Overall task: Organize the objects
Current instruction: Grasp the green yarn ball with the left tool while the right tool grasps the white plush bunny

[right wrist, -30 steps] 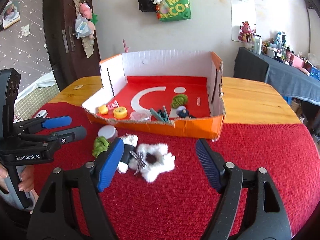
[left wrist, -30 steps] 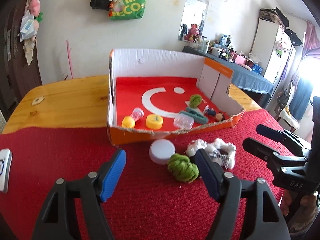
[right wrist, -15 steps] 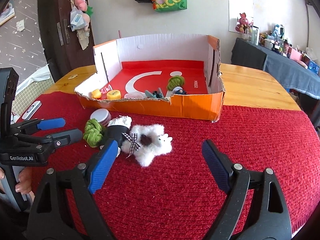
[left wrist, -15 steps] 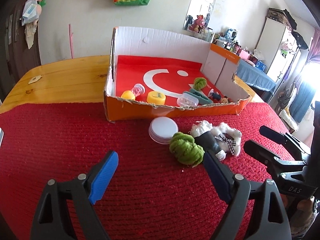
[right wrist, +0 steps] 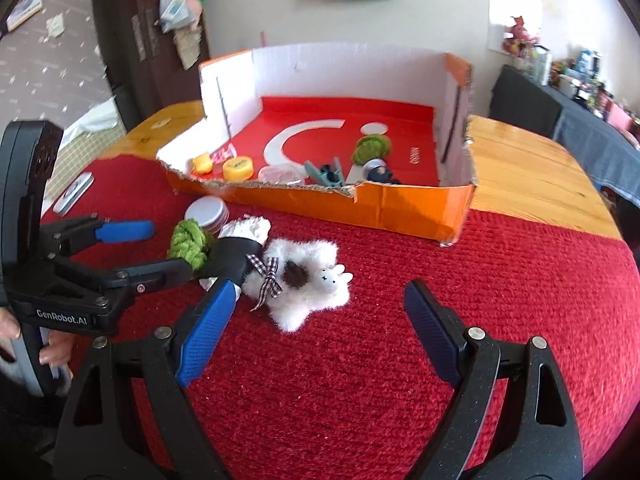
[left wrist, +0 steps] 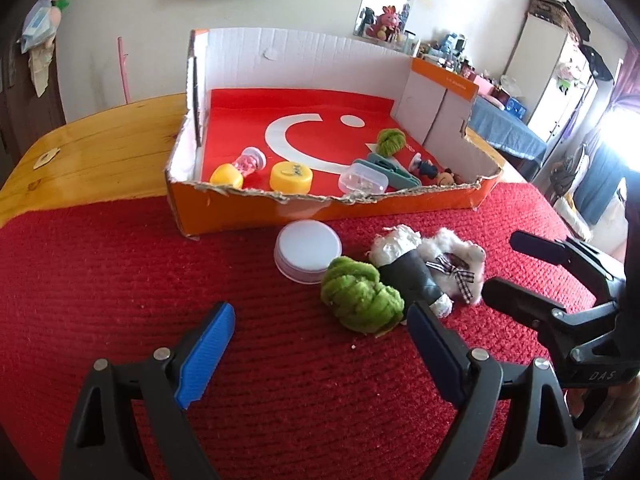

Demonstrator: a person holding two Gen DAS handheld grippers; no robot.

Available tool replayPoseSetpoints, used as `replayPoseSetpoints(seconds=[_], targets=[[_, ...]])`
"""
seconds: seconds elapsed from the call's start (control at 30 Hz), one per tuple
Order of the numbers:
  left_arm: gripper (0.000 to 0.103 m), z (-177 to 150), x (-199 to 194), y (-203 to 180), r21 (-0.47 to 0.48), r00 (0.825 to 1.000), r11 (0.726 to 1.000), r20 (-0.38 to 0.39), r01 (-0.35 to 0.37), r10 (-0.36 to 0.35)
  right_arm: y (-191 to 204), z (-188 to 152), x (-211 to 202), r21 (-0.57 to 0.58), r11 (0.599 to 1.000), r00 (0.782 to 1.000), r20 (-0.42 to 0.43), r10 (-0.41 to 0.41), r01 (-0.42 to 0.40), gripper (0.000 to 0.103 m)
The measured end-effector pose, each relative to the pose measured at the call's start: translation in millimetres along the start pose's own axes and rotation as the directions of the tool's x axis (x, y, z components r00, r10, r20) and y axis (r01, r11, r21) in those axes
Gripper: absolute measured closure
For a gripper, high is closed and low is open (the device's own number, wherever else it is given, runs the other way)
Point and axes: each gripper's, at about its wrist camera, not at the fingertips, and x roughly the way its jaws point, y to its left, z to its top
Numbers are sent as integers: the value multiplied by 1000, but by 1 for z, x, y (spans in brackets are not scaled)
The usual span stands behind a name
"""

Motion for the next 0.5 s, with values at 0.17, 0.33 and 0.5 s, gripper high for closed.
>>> replayPoseSetpoints(seconds=[0.17, 0.33, 0.5], targets=[[18, 4, 3, -2, 31, 1000, 1000, -8, -5, 5, 4, 5, 15, -86, 996, 998, -61, 1, -7, 17], [24, 7, 6, -4, 42, 1000, 999, -8, 6, -6, 11, 7, 27, -172, 985, 996, -90, -24, 9, 17], [35, 7, 5, -6, 49, 999, 998, -10, 34, -34, 6, 9, 33, -174, 985, 995, -98, -3, -14, 17]])
